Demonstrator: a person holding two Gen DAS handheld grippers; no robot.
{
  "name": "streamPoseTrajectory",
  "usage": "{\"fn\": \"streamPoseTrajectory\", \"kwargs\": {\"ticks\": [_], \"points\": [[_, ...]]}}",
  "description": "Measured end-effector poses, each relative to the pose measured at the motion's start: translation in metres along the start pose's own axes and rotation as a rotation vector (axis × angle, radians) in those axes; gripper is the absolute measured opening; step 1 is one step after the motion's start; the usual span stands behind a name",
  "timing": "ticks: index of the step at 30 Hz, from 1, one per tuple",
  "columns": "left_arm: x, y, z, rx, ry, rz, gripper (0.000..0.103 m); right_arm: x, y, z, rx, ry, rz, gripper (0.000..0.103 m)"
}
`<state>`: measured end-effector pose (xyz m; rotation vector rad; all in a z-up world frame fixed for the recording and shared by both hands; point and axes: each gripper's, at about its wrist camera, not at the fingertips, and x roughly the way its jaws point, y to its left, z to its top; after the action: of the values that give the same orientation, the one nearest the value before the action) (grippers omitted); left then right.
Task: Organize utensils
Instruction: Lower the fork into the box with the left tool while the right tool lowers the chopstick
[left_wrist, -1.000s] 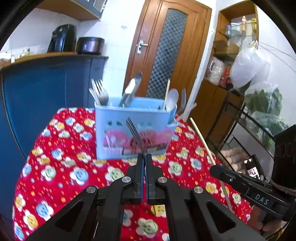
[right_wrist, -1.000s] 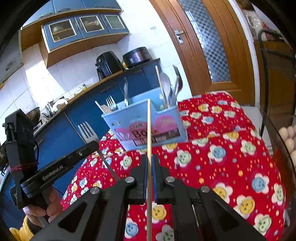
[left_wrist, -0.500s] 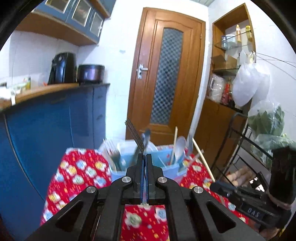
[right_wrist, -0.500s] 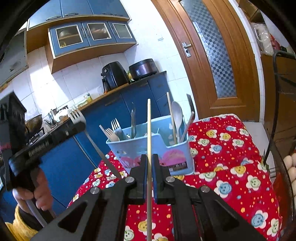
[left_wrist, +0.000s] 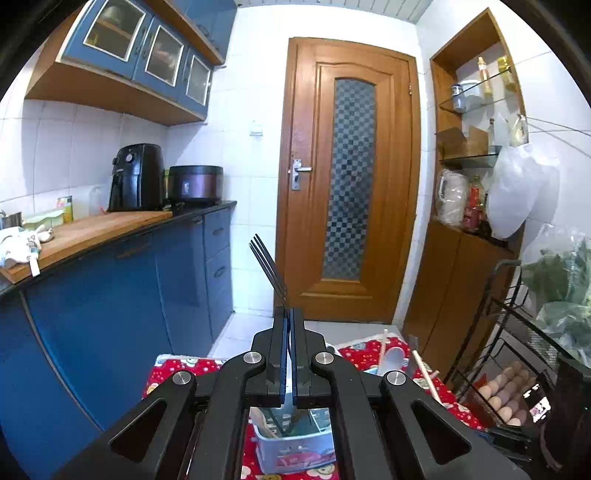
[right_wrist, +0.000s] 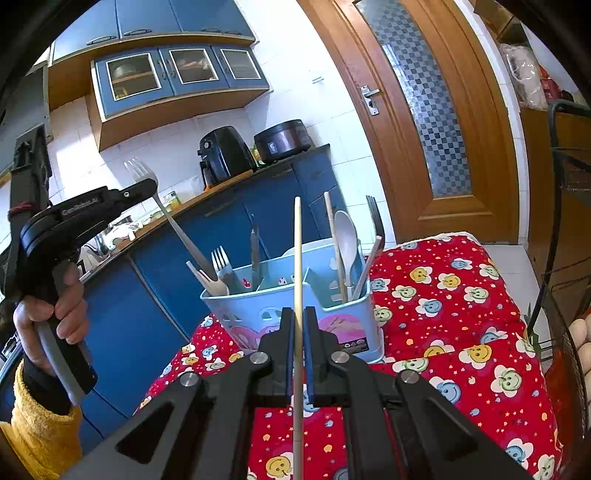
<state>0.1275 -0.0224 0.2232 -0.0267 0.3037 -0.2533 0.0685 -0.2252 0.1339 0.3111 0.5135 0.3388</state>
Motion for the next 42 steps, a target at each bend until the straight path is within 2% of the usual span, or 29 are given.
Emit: {"fn": "streamPoseTrajectory", "kwargs": {"ticks": [14,24,29,36,42], "points": [[0.046,0.010,-0.031,-0.003,0.093,0.026,0.001,0.022,-0.004,0.027,-0.012,-0.062,0.009,0.006],[0.065,0.013,-0.049,0.002,0.126,0.003,0.001,0.073,-0.016,0.060,0.027,-0.167,0.034,0.006],[0.071,0.013,-0.055,-0.008,0.135,-0.012,0.001,0.093,-0.016,0.063,-0.011,-0.223,0.003,0.007],[0.076,0.017,-0.063,-0.025,0.147,-0.034,0.001,0.099,-0.004,0.051,-0.167,-0.318,-0.097,0.007],[0.080,0.018,-0.068,-0.031,0.160,-0.040,0.001,0.089,0.011,0.052,-0.222,-0.340,-0.080,0.007]]}}
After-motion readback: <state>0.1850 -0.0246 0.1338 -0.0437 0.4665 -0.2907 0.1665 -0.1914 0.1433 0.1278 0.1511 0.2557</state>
